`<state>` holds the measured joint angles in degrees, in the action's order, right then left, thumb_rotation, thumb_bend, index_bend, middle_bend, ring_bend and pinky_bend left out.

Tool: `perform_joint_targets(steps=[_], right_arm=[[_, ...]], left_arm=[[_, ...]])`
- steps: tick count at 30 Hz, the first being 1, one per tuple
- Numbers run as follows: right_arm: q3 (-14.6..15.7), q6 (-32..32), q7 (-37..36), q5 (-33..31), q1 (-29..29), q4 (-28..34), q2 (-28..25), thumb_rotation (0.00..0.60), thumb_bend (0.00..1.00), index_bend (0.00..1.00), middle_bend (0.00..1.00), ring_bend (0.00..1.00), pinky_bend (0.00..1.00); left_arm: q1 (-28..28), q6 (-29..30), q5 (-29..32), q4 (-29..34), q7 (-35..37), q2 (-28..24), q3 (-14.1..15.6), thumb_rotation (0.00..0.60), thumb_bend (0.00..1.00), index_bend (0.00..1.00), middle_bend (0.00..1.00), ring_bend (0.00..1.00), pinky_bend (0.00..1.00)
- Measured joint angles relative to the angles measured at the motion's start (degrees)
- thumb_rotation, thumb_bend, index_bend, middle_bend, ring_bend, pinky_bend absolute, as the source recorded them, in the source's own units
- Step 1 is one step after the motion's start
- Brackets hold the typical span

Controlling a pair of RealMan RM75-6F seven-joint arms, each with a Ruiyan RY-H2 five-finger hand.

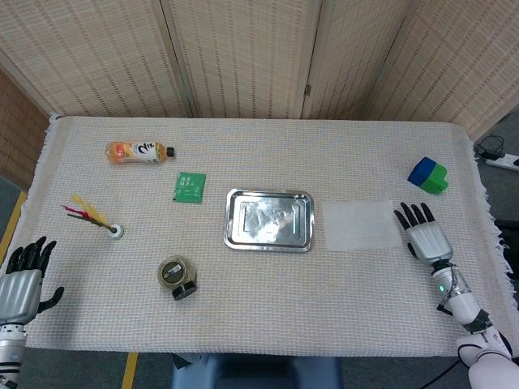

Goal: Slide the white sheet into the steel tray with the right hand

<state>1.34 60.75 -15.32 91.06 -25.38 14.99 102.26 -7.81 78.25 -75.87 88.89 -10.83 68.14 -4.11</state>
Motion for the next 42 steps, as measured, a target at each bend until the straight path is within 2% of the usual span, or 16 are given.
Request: perform_joint_targets(steps=[13, 28, 33, 42], right_arm=[[0.1, -1.0, -0.3, -0.2, -1.1, -1.4, 1.9, 0.6, 0.45, 0.07, 0.0, 0.0, 0.0], [1.3, 5.0, -2.7, 0.8, 1.3, 0.7, 0.9, 0.6, 0.45, 0.07, 0.0, 0.0, 0.0], [0.7, 5.8, -2.8, 0.2, 1.5, 0.9, 0.0, 0.6, 0.45, 0.06, 0.0, 0.0, 0.0], [0.1, 2.0, -2.8, -0.8, 0.9, 0.1, -0.6, 0.6, 0.45, 0.06, 0.0, 0.0, 0.0]], left_arm=[[-0.1, -0.3, 0.0, -0.1, 0.8, -0.2, 0.0, 0.6, 0.36, 0.0, 0.0, 0.0, 0.0], [-0.7, -0.8, -0.3, -0.7, -0.3, 0.6, 0.3, 0.6, 0.36, 0.0, 0.0, 0.0, 0.0], [-1.0, -1.2, -0.4, -0.9, 0.1, 0.8, 0.4, 0.6, 0.36, 0.0, 0.0, 0.0, 0.0], [-0.9, -1.2, -0.4, -0.9, 0.0, 0.8, 0.5, 0.6, 0.36, 0.0, 0.0, 0.0, 0.0]])
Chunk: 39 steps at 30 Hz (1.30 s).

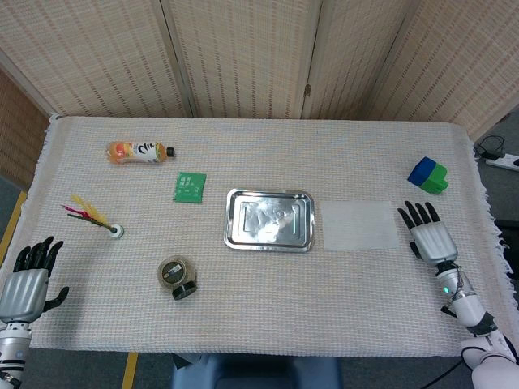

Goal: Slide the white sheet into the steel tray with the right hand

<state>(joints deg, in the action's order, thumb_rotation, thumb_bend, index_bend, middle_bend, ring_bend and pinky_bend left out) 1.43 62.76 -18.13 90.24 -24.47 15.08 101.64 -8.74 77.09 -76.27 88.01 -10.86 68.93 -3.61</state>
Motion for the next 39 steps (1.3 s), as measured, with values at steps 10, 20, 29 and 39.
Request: perform_joint_targets(steps=[10, 20, 29, 39], right_arm=[[0.5, -3.4, 0.5, 0.3, -2.0, -2.2, 2.8, 0.6, 0.45, 0.06, 0.0, 0.0, 0.0], [0.6, -0.6, -0.1, 0.7, -2.0, -2.5, 4.1, 0.6, 0.45, 0.06, 0.0, 0.0, 0.0], [1.9, 4.2, -1.6, 2.3, -0.7, -0.3, 3.9, 0.6, 0.45, 0.06, 0.0, 0.0, 0.0], [3.7, 6.9, -3.1, 4.3, -0.5, 3.1, 3.6, 0.6, 0.45, 0.06, 0.0, 0.0, 0.0]], left_arm=[[0.0, -0.2, 0.5, -0.1, 0.2, 0.0, -0.1, 0.6, 0.36, 0.0, 0.0, 0.0, 0.0], [0.0, 0.1, 0.0, 0.2, 0.3, -0.3, 0.1, 0.6, 0.36, 0.0, 0.0, 0.0, 0.0], [0.0, 0.2, -0.3, 0.3, -0.3, 0.0, 0.3, 0.6, 0.36, 0.0, 0.0, 0.0, 0.0], [-0.4, -0.3, -0.4, 0.1, -0.2, 0.3, 0.3, 0.6, 0.36, 0.0, 0.0, 0.0, 0.0]])
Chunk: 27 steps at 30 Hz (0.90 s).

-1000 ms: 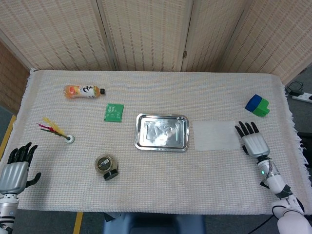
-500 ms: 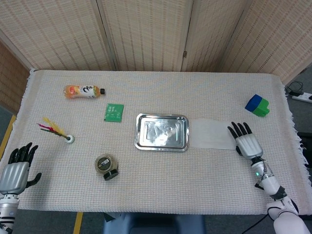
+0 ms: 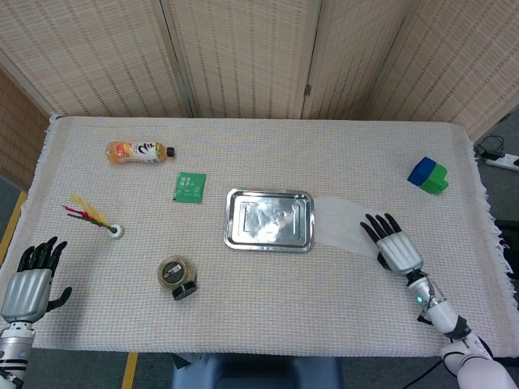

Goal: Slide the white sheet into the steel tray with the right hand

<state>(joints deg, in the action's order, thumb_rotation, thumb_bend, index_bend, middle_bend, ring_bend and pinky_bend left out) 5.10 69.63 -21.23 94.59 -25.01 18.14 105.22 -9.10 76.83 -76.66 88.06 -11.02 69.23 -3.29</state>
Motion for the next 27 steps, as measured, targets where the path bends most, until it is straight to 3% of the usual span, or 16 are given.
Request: perform_joint_targets(steps=[16, 27], right_arm=[[1.0, 0.6, -1.0, 0.7, 1.2, -1.0, -1.7, 0.6, 0.45, 0.06, 0.0, 0.0, 0.0], [0.9, -0.4, -1.4, 0.8, 0.4, -3.3, 1.4, 0.6, 0.45, 0.07, 0.0, 0.0, 0.0]], left_arm=[[0.2, 0.6, -0.2, 0.3, -0.6, 0.1, 0.1, 0.6, 0.36, 0.0, 0.0, 0.0, 0.0], [0.2, 0.8, -0.1, 0.1, -0.7, 0.0, 0.0, 0.6, 0.36, 0.0, 0.0, 0.0, 0.0]])
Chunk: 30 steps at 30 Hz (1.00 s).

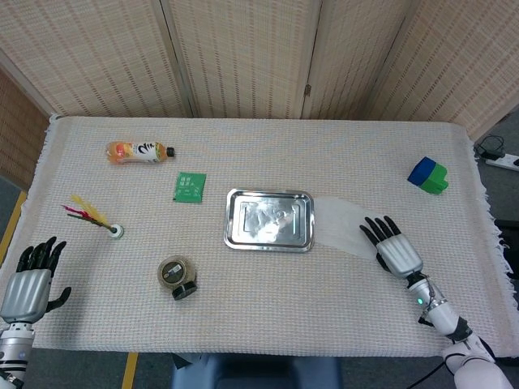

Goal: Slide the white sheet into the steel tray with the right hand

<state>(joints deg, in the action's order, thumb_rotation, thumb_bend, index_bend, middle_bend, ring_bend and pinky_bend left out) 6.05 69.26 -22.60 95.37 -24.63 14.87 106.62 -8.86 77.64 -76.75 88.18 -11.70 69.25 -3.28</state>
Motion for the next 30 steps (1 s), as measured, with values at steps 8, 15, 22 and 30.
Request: perform_joint_targets(steps=[8, 15, 22, 30], right_arm=[[-0.6, 0.6, -0.5, -0.3, -0.9, -1.0, 1.9, 0.6, 0.45, 0.16, 0.0, 0.0, 0.0], [-0.6, 0.3, -0.4, -0.2, -1.6, -1.4, 3.1, 0.6, 0.45, 0.36, 0.0, 0.0, 0.0], [-1.1, 1.8, -0.6, -0.6, -1.7, -1.9, 4.2, 0.6, 0.45, 0.48, 0.05, 0.0, 0.0], [-2.9, 6.6, -2.8, -1.8, -1.4, -2.7, 5.2, 0.6, 0.45, 0.64, 0.18, 0.03, 0.0]], left_arm=[[0.0, 0.1, -0.1, 0.1, 0.4, -0.2, 0.0, 0.6, 0.36, 0.0, 0.0, 0.0, 0.0], [0.1, 0.5, -0.5, 0.2, 0.4, -0.1, 0.0, 0.6, 0.36, 0.0, 0.0, 0.0, 0.0], [0.2, 0.7, -0.7, 0.2, 0.6, -0.2, 0.0, 0.6, 0.36, 0.0, 0.0, 0.0, 0.0], [0.4, 1.3, -1.3, 0.3, 0.8, -0.3, 0.1, 0.6, 0.36, 0.0, 0.0, 0.0, 0.0]])
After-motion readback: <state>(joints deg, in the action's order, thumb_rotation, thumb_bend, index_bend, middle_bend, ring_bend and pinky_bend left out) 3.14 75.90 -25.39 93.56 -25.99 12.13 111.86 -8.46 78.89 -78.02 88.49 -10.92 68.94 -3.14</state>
